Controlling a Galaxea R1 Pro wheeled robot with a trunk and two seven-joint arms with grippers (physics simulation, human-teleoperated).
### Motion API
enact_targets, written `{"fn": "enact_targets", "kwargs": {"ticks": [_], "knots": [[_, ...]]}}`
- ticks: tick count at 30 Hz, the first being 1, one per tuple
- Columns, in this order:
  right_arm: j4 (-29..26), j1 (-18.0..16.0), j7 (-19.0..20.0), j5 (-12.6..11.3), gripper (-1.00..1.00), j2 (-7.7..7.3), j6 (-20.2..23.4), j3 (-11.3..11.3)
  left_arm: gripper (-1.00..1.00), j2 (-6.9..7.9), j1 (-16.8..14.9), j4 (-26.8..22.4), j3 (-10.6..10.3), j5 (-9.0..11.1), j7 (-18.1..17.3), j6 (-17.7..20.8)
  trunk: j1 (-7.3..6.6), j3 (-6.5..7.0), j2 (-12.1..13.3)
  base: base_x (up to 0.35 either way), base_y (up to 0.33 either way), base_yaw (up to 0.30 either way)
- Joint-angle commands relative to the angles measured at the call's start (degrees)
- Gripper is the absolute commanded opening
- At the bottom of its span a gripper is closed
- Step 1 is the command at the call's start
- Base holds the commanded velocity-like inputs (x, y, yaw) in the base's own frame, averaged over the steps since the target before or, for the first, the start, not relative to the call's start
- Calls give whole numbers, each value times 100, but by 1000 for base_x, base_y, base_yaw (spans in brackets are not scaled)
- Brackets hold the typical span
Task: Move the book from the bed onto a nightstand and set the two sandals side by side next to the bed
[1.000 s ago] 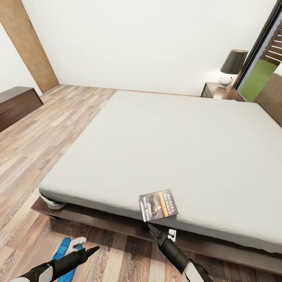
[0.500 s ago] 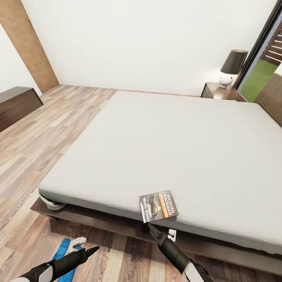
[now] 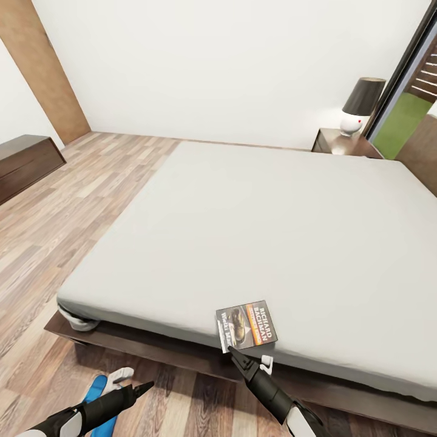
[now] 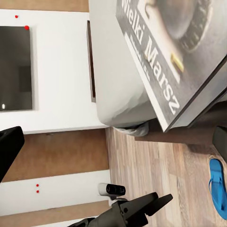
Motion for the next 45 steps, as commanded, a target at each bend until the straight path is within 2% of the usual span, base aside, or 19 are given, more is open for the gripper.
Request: {"fn": "enact_targets", "kwargs": {"ticks": [1,9,25,34,37,45], "knots": [[1,-3,19,-12,100,5,58,-27,100,3,-2,0,-37,51,-18,25,-1,-4,-2,0,0,0],[1,-3,19,-12,100,5,58,-27,100,8,-2,0,-37,51,-18,25,-1,-4,-2,0,0,0],[-2,-3,26,-12,100,5,58,-27,100,3,-2,0,-37,51,-18,25,351,-291,-643,0,0,0],[-8,-3,28,-12,100,5,58,-27,100,6,-2,0,-37,52,-18,25,351,-291,-643,0,0,0],[-8,-3,28,-12,100,5,58,-27,100,6,-2,0,-37,55,-18,25,417,-345,-764,0,0,0],[-8,-3,28,-12,100,5,58,-27,100,7,-2,0,-37,53,-18,25,417,-345,-764,0,0,0]]}}
